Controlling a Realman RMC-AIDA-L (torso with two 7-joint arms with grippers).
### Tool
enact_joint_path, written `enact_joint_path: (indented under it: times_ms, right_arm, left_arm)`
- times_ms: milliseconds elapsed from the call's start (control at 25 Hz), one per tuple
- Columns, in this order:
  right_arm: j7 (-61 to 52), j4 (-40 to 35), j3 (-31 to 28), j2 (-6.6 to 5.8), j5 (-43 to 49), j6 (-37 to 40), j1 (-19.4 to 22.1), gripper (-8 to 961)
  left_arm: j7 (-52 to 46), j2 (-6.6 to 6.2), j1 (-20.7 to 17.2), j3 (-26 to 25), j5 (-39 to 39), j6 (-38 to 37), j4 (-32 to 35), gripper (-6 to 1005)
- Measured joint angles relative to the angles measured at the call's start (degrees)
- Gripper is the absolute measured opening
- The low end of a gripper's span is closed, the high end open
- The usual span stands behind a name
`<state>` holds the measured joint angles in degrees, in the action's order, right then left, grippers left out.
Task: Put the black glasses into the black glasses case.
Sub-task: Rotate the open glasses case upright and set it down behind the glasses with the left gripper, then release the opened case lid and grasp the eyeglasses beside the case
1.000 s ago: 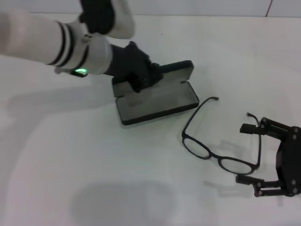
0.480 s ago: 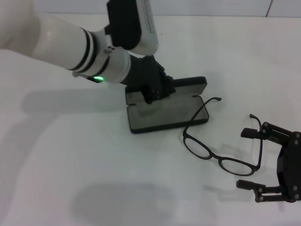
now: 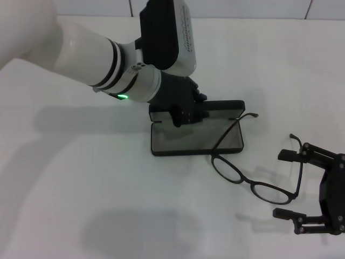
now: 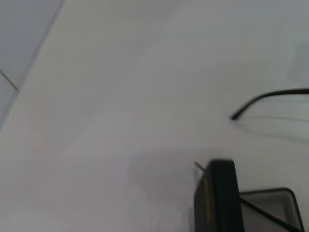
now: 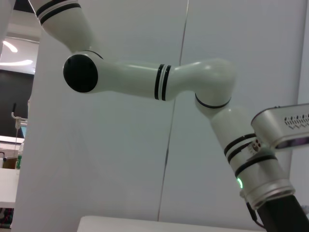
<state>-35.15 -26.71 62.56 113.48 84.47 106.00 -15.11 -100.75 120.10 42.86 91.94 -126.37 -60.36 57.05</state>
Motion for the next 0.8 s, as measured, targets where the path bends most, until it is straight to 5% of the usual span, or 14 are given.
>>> enact_joint_path:
  times_ms: [520, 800]
  right_arm:
    - [0.1, -0.2, -0.1, -0.50, 0.0, -0.6, 0.2, 871]
    - [-1.0, -0.9, -0.1, -1.35, -0.4, -0.3, -1.4, 870]
  left_arm:
    - [-0.1, -0.08, -9.0, 1.5, 4.0, 0.3, 13.9, 532]
    - [12.6, -0.11, -18.0, 0.7, 29.6, -0.1, 12.7, 576]
